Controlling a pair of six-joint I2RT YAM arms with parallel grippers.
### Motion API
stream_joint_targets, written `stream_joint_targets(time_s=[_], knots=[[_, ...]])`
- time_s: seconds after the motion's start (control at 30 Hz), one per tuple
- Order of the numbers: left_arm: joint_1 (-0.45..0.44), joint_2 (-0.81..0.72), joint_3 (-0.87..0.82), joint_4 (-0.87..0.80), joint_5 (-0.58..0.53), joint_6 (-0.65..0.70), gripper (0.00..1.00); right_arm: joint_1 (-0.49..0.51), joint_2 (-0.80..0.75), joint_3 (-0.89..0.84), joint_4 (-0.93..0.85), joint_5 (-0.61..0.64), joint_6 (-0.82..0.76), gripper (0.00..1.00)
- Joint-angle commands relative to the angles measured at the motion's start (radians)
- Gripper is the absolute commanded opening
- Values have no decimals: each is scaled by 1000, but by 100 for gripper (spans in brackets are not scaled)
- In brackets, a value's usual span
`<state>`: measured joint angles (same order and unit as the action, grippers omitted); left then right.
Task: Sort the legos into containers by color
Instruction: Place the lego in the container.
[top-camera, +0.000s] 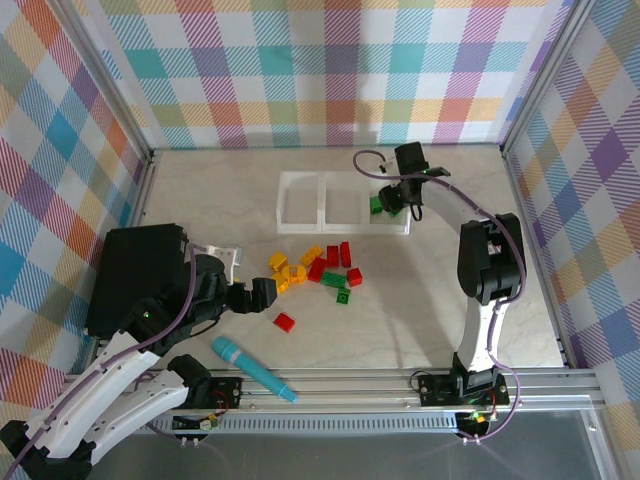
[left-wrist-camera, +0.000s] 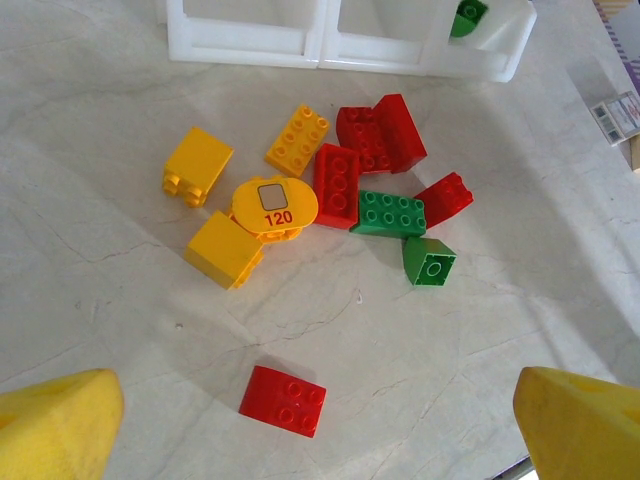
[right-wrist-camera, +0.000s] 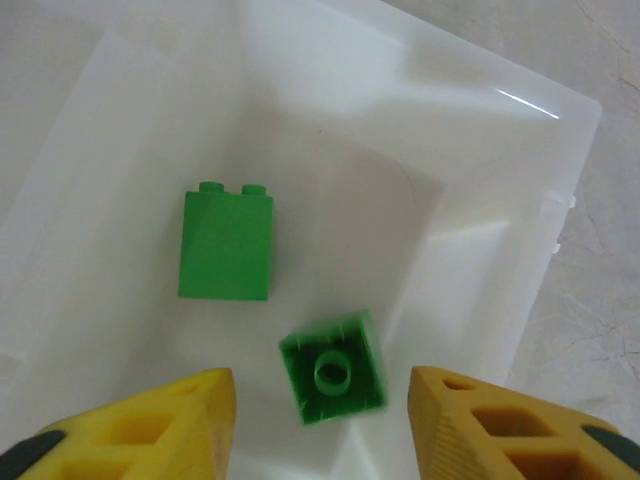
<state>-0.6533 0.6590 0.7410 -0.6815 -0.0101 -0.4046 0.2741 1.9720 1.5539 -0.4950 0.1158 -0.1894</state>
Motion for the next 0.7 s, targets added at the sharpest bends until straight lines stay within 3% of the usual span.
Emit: stream_joint_targets(time_s=[0.0,0.13,0.33,0.67], knots=[[-14,0,-1,-7,-8,-10,100,4,-8,-4,7,-17,29,52],[-13,4,1,-11,-9,-10,100,3,-38,1,-19,-10,75,52],[-14,6,1,-11,-10,-10,99,3,-117,-2,-145,10,284,57],[-14,20,-3,1,5,-11,99,54,-348,-291,-150,-168,567,63]])
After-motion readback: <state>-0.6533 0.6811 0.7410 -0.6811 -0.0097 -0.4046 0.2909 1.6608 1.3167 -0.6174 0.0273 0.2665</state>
